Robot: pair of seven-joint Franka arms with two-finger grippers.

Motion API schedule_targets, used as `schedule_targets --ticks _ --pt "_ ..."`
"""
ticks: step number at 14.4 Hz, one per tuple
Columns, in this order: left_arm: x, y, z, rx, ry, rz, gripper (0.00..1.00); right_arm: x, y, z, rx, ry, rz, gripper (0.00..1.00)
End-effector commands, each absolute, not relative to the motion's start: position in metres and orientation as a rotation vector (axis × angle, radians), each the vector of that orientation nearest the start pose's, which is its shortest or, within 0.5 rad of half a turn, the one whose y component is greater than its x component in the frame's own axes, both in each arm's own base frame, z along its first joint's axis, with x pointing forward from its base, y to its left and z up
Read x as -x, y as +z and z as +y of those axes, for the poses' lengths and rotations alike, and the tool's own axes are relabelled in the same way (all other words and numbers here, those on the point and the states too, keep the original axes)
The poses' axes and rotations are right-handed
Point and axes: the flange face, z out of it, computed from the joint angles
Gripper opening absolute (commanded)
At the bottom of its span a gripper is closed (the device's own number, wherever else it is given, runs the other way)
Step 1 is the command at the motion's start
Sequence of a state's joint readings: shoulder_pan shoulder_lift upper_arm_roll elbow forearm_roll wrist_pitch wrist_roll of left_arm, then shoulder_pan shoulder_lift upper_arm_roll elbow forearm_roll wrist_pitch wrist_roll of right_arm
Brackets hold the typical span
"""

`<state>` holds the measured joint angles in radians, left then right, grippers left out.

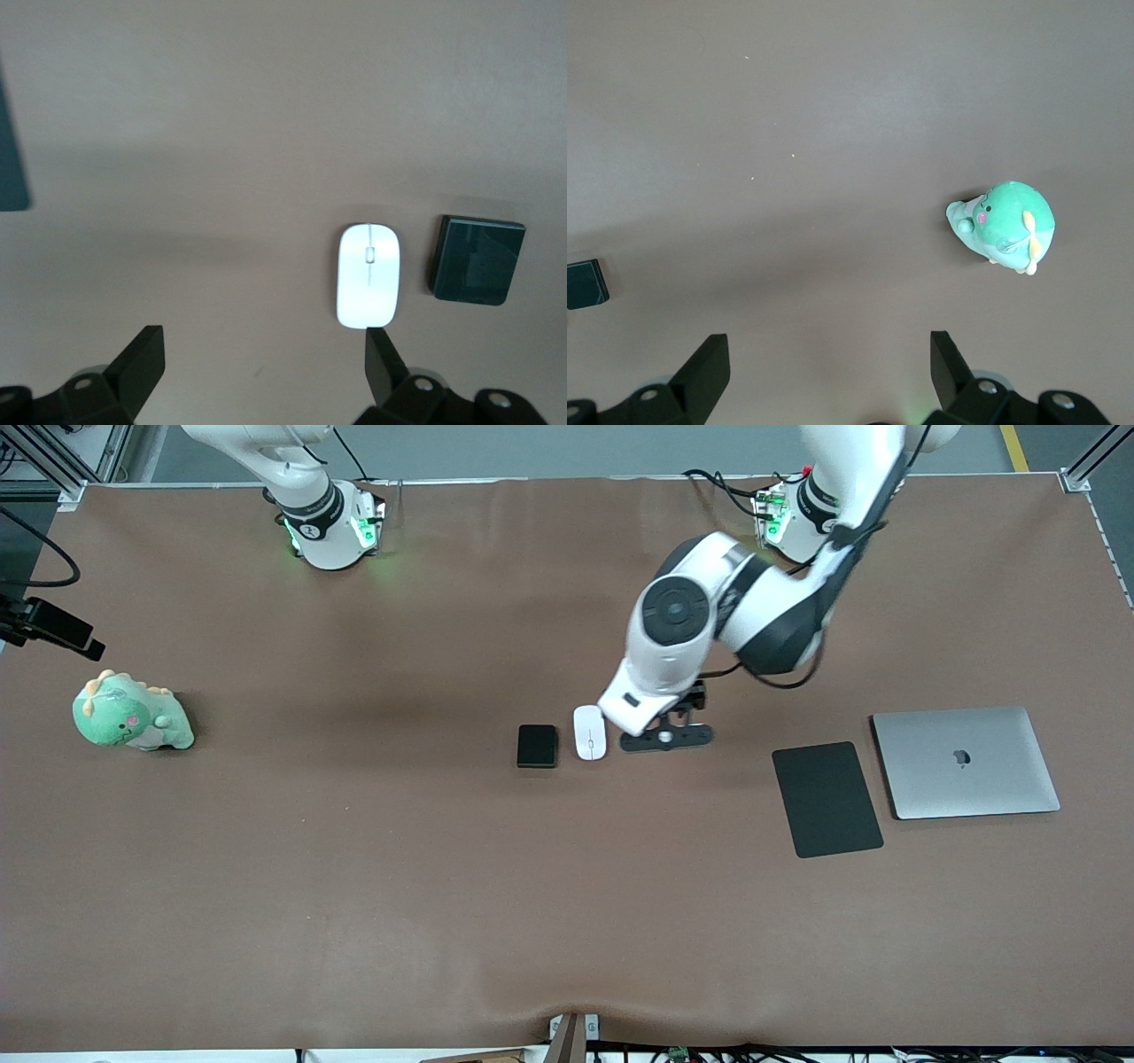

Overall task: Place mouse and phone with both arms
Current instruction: 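Reach the left gripper down and grasp the white mouse, then carry the mouse onto the mouse pad while the right gripper reaches the phone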

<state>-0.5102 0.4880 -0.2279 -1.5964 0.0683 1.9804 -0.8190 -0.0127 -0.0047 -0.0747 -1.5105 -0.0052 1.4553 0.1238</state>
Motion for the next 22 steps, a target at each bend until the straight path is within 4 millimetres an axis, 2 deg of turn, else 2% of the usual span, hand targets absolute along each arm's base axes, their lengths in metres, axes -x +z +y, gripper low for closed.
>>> schedule_targets --ticks 1,3,5,6,9,11,15,19,21,22 --pt "-0.518 0.302 -0.447 3.109 0.13 -0.204 1.0 -0.541 0.645 -0.043 3.143 0.099 0.3 1.0" --pt "-0.512 0.272 -0.463 3.125 0.125 -0.249 1.0 -0.545 0.635 -0.042 3.143 0.145 0.293 1.0" --pt "-0.506 0.247 -0.475 3.139 0.123 -0.288 1.0 -0.546 0.632 -0.031 3.146 0.157 0.261 1.0" --pt "-0.502 0.237 -0.482 3.145 0.12 -0.318 1.0 -0.552 0.621 -0.023 3.149 0.192 0.24 1.0" --pt "-0.488 0.218 -0.496 3.147 0.123 -0.342 0.99 -0.563 0.601 -0.004 3.156 0.248 0.189 1.0" --pt "-0.485 0.205 -0.496 3.135 0.144 -0.337 0.97 -0.571 0.583 0.008 3.158 0.296 0.157 1.0" --pt "-0.475 0.192 -0.501 3.125 0.156 -0.311 0.95 -0.58 0.564 0.035 3.166 0.331 0.091 1.0" --pt "-0.471 0.177 -0.501 3.11 0.179 -0.308 0.9 -0.585 0.542 0.076 3.159 0.381 0.008 1.0" --pt "-0.471 0.177 -0.501 3.111 0.179 -0.301 0.8 -0.588 0.533 0.091 3.143 0.385 -0.021 1.0" --pt "-0.472 0.176 -0.5 3.109 0.179 -0.302 0.72 -0.592 0.526 0.095 3.13 0.396 -0.025 1.0"
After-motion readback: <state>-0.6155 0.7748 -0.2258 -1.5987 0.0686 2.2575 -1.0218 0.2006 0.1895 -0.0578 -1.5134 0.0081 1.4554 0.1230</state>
